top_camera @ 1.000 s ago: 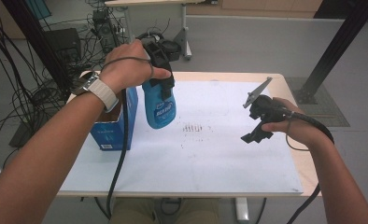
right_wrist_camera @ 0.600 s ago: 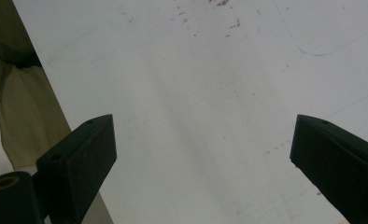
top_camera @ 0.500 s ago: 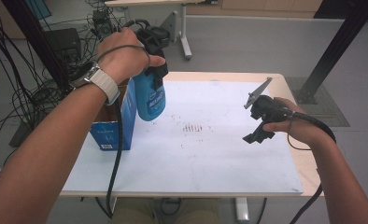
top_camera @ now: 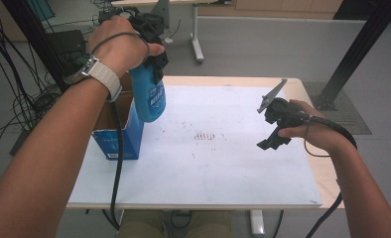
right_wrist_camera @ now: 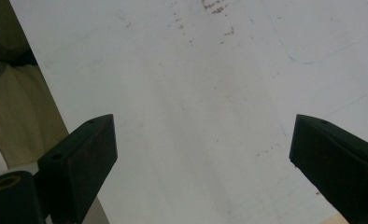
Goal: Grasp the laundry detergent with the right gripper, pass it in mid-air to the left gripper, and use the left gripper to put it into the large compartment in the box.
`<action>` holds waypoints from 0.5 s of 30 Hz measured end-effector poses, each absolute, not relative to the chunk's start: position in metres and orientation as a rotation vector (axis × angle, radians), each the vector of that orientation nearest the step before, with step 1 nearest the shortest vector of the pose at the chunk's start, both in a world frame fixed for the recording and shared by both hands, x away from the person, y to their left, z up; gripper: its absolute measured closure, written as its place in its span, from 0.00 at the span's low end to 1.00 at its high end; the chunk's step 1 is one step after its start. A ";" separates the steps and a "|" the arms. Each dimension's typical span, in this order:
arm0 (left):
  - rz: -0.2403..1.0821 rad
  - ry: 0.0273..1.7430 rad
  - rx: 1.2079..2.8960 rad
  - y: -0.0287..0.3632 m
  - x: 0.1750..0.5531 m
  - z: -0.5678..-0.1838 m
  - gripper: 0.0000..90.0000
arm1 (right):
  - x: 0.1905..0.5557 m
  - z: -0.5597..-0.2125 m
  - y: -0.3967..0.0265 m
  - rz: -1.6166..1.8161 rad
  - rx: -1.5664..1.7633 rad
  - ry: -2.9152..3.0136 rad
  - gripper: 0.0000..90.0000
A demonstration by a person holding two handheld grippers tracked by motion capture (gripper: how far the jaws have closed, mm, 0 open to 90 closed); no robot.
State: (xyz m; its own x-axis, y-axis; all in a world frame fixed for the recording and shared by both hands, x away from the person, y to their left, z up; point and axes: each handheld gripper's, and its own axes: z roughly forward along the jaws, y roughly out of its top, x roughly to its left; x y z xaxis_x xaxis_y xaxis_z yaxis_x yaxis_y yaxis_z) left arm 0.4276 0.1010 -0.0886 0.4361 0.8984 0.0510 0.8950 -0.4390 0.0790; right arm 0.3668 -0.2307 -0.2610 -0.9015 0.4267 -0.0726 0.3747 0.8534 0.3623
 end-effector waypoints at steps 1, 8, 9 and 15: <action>0.130 1.650 2.626 0.102 0.428 -0.088 0.42 | 0.367 -0.262 -0.232 0.514 0.630 2.878 0.08; 0.129 1.726 2.577 0.114 0.432 -0.080 0.42 | 0.369 -0.265 -0.234 0.514 0.644 2.877 0.08; 0.128 1.735 2.573 0.116 0.432 -0.080 0.42 | 0.369 -0.265 -0.234 0.513 0.643 2.879 0.08; 0.122 1.781 2.537 0.127 0.435 -0.077 0.42 | 0.371 -0.266 -0.233 0.518 0.641 2.883 0.08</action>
